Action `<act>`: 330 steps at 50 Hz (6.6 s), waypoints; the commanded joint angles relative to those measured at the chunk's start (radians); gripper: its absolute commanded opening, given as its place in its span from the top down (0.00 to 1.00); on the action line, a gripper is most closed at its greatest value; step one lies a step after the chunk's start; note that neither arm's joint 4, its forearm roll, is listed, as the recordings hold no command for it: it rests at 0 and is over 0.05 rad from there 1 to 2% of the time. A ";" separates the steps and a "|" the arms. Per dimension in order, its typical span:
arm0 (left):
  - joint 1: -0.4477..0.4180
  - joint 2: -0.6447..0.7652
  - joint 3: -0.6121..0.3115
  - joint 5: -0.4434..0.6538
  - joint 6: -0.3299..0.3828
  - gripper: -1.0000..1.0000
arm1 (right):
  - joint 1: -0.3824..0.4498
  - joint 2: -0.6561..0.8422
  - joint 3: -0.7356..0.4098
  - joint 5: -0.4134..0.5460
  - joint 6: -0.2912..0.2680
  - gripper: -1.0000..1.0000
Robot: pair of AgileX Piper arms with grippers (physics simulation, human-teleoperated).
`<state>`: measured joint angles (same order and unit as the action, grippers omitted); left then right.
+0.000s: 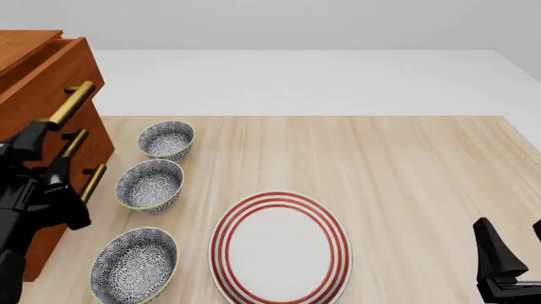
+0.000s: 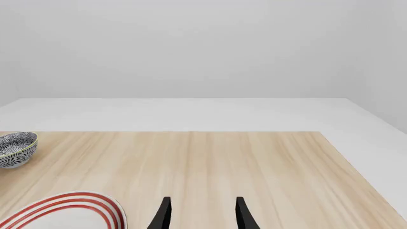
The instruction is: Open the top drawer of the cabinet.
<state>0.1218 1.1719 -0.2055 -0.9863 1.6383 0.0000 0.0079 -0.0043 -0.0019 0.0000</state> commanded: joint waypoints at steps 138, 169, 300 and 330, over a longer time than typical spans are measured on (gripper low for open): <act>-0.056 -0.418 -1.030 1.630 -1.363 0.00 | 0.000 0.000 0.000 0.000 0.000 0.00; -0.041 -0.365 -1.057 1.755 -1.538 0.00 | 0.000 0.000 0.000 0.000 0.000 0.00; 0.067 -0.092 -0.912 1.575 -1.601 0.00 | 0.000 0.000 0.000 0.000 0.000 0.00; 0.044 -0.049 -0.861 1.522 -1.613 0.00 | 0.000 0.000 0.000 0.000 0.000 0.00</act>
<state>0.1697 1.1049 -1.0842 0.5570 0.0324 0.0000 0.0079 -0.0043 -0.0019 0.0000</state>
